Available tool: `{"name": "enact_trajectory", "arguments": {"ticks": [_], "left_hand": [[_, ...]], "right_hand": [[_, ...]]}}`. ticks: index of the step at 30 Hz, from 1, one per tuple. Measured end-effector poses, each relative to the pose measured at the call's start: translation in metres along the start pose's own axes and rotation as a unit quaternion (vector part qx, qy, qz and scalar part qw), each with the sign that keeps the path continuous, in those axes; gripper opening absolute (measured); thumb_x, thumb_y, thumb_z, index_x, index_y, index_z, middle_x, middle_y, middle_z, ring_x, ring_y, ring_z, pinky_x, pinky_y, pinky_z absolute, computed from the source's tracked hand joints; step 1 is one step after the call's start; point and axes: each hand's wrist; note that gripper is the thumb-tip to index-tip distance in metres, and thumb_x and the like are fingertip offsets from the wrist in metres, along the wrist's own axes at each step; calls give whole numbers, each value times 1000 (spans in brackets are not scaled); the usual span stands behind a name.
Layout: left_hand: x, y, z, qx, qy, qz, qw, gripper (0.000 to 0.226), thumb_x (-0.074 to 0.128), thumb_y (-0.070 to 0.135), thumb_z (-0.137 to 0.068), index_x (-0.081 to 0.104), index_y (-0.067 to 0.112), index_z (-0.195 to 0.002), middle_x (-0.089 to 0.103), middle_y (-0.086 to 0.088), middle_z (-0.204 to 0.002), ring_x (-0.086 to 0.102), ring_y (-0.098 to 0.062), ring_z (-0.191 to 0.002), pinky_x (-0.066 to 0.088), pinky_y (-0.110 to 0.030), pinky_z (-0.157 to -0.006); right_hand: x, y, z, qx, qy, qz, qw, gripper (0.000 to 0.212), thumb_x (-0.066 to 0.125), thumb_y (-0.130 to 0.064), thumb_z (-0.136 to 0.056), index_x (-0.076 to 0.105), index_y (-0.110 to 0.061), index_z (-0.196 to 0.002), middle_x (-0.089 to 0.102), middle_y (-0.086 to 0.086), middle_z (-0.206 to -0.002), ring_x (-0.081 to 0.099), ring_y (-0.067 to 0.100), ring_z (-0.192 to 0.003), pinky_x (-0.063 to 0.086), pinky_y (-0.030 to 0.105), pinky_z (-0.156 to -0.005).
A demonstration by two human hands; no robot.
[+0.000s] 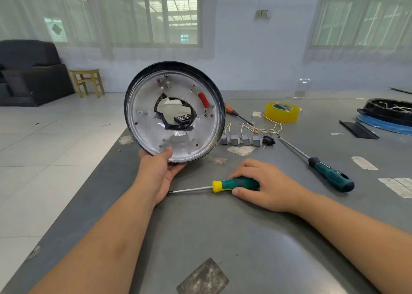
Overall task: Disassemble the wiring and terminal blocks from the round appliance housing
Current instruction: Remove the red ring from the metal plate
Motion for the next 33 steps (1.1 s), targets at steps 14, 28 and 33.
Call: {"name": "enact_trajectory", "arguments": {"ticks": [14, 28, 33], "left_hand": [[-7, 4, -2, -24, 6, 39, 999, 50, 49, -9, -104, 39, 10, -149, 58, -22, -141, 66, -46, -115, 64, -59, -71], [-4, 1, 0, -1, 5, 3, 1000, 48, 47, -22, -97, 41, 18, -124, 55, -19, -135, 66, -44, -112, 63, -61, -70], [-4, 1, 0, 1, 10, 5, 1000, 47, 47, -22, -97, 43, 22, -113, 56, -16, -129, 67, -42, -108, 64, -60, -68]], "right_hand": [[4, 13, 7, 103, 146, -64, 982, 22, 57, -54, -96, 66, -41, -111, 65, -19, -80, 60, 4, -79, 40, 16, -60], [3, 6, 4, 118, 106, -11, 987, 45, 50, -65, -92, 67, -36, -123, 69, -15, -100, 60, -1, -87, 50, 20, -71], [2, 4, 4, 121, 99, -17, 988, 56, 43, -72, -87, 66, -37, -124, 67, -18, -100, 58, -5, -88, 43, 13, -67]]}}
Point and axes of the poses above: each hand's wrist, its own z-axis away from the middle knuckle, its own x-axis out of the palm, y = z × x
